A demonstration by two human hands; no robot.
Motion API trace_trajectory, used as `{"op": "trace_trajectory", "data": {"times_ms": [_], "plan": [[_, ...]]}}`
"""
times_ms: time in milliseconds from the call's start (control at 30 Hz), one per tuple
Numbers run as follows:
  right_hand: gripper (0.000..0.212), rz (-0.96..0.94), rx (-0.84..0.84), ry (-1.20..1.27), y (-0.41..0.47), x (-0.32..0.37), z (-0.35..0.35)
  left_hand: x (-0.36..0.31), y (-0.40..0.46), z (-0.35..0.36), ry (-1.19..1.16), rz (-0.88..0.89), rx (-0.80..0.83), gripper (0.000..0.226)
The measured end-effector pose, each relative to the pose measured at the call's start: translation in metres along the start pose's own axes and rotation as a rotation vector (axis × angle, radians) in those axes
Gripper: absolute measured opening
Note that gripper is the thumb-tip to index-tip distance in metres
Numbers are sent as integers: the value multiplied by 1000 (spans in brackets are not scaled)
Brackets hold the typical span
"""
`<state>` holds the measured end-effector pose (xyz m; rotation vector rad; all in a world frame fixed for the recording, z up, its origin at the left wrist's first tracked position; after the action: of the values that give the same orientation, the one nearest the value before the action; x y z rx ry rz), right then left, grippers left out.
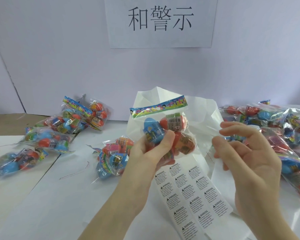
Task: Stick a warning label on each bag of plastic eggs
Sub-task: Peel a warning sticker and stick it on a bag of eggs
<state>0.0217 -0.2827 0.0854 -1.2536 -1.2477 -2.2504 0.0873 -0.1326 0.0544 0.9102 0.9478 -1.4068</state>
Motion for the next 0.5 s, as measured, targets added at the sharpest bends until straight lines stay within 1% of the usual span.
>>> {"op": "trace_trajectory", "data": {"times_ms": [67, 167, 200, 267, 333, 500], "plan": [[15, 7, 2, 13, 1, -2, 0, 0, -1, 2, -37, -25, 34, 40], [18, 27, 11, 12, 2, -5, -1, 1, 0, 1, 3, -8, 33, 42], [18, 44, 27, 8, 1, -7, 0, 2, 0, 0, 29, 2, 24, 40], [15, 83, 75, -12, 0, -10, 3, 3, 2, -3, 79, 34, 1, 28], [14, 104, 122, -42, -3, -12, 8, 2, 2, -4, 140, 81, -18, 28], [17, 71, 134, -118, -5, -12, 11, -1, -1, -3, 191, 143, -40, 18]]}}
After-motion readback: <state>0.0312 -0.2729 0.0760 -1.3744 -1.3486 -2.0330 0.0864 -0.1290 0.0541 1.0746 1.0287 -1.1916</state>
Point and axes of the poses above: each hand's wrist, its own y-axis towards the middle knuckle, its own z-axis out of the palm, x = y × z, the point moved 7 cm from there along y, towards the middle knuckle, and after that the axes turned 12 degrees about -x, right-handed, at the moved point
